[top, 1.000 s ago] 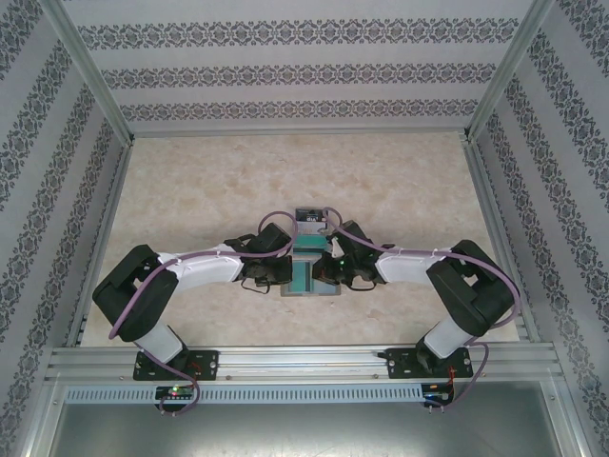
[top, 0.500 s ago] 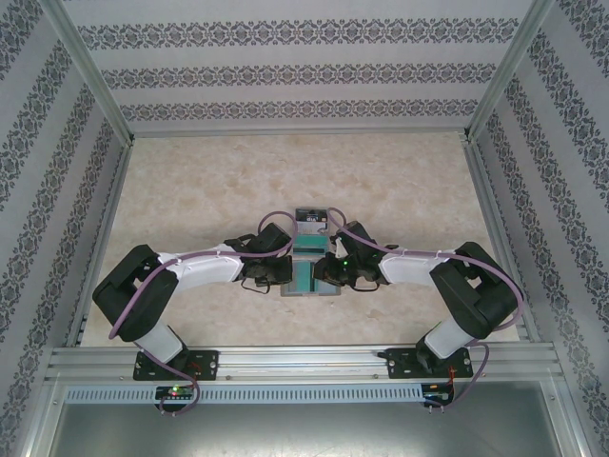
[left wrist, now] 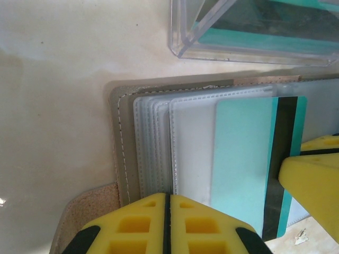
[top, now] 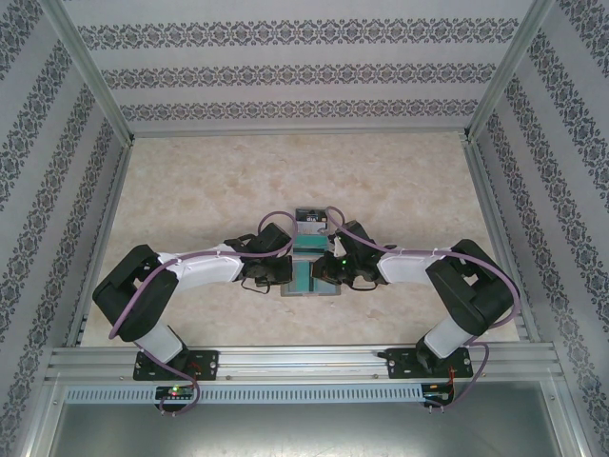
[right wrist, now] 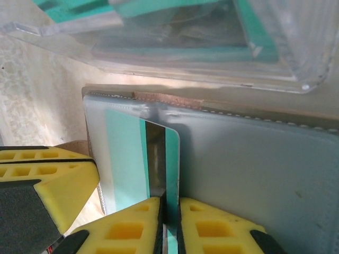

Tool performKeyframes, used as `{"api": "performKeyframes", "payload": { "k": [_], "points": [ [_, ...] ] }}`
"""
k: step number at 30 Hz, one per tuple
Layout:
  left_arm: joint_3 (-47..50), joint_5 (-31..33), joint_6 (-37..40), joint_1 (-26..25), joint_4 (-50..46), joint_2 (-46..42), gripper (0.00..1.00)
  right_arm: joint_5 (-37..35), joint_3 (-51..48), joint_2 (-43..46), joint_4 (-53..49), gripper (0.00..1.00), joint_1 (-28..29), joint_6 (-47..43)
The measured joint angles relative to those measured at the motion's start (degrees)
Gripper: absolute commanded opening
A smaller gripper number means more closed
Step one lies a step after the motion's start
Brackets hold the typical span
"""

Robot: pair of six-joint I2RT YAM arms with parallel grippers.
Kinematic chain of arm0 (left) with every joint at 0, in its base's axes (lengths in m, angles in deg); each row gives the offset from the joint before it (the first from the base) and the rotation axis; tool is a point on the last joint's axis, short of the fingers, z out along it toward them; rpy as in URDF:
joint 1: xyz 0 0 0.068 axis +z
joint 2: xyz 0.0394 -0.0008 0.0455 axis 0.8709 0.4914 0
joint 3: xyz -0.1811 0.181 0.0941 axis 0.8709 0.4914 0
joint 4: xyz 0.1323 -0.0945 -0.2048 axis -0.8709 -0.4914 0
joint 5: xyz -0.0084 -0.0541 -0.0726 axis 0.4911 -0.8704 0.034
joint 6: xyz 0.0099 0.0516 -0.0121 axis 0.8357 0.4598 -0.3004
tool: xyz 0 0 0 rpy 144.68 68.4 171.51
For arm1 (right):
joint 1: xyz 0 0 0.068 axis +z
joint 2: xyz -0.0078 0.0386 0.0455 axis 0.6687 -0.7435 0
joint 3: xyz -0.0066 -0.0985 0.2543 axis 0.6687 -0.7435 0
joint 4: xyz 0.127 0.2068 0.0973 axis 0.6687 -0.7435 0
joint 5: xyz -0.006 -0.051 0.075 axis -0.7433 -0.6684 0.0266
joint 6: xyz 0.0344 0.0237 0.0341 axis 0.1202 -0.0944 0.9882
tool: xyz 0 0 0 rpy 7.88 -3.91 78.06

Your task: Take the credit cards out of the card holder

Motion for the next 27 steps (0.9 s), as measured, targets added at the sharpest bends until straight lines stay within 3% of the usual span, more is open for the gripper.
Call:
{"api": "performKeyframes", "payload": {
  "k": [20,27],
  "points": [
    [-0.04,0.04,0.04,0.0,-0.07,-0.02,0.0,1.01,-4.59,8.76,-5.99,0.07,-6.56,-4.11],
    [-0.26,0.46,0.09,-0.22,-0.5,-0.02,0.0,1.01,-5.05,13.75,-10.84,0.01,-8.39,-6.47]
  ]
}}
